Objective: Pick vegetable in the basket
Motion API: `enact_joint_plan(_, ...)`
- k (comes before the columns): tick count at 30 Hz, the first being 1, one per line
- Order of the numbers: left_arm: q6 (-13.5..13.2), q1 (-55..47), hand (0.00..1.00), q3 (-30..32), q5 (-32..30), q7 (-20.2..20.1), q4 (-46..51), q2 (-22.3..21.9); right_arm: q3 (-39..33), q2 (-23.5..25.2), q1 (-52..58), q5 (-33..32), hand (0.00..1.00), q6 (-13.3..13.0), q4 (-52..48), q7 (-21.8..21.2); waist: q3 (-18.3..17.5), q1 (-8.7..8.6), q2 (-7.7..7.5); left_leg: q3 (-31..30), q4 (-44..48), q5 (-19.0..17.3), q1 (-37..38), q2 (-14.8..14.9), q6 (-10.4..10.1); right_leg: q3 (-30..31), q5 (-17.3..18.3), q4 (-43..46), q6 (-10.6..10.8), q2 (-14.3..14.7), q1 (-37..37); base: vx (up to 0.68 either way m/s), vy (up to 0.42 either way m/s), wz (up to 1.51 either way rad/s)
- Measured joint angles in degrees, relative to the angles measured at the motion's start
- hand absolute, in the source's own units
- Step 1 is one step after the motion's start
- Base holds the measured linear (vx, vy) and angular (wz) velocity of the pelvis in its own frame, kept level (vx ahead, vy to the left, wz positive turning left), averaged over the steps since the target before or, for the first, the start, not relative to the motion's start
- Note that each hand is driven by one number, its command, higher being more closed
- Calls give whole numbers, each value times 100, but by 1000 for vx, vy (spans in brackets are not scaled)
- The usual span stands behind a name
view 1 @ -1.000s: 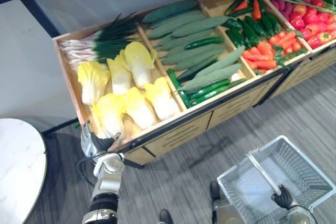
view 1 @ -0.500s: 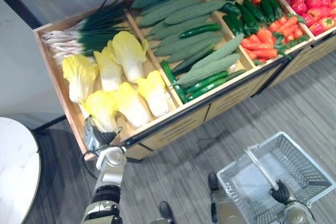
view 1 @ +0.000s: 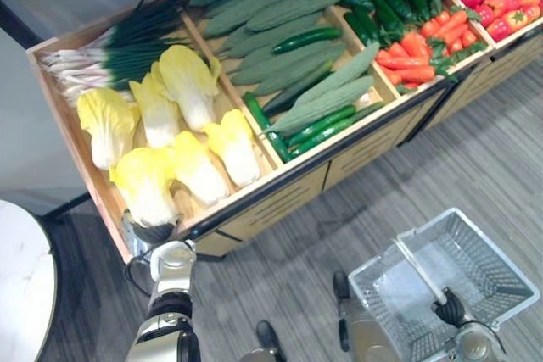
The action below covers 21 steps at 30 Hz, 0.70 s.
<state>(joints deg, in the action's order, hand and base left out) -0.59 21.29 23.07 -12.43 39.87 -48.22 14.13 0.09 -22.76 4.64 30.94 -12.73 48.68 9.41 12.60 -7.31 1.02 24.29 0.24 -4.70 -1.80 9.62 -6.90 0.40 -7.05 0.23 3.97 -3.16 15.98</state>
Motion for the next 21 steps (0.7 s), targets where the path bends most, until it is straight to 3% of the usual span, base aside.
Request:
enact_joint_plan(16, 2, 204, 0, 45, 94, -31, -216, 73, 121, -4, -64, -7, 100, -9, 167, -2, 12, -16, -14, 50, -8, -7, 9, -4, -11, 33, 4, -1, -6, 7, 20, 5, -15, -1)
enact_joint_plan(17, 1, 209, 100, 44, 94, -31, -216, 74, 150, -5, -65, -12, 100, -9, 165, -2, 13, -16, -15, 61, -10, -9, 8, -2, -13, 42, 4, -1, -6, 11, 29, 17, -24, -6)
enact_joint_plan(21, -12, 226, 100, 37, 99, -16, -216, 73, 251, -5, -70, -57, 100, -9, 151, -2, 16, -13, -19, 168, -18, -13, 9, -1, -20, 109, 3, 2, -6, 30, 77, 16, -24, -9)
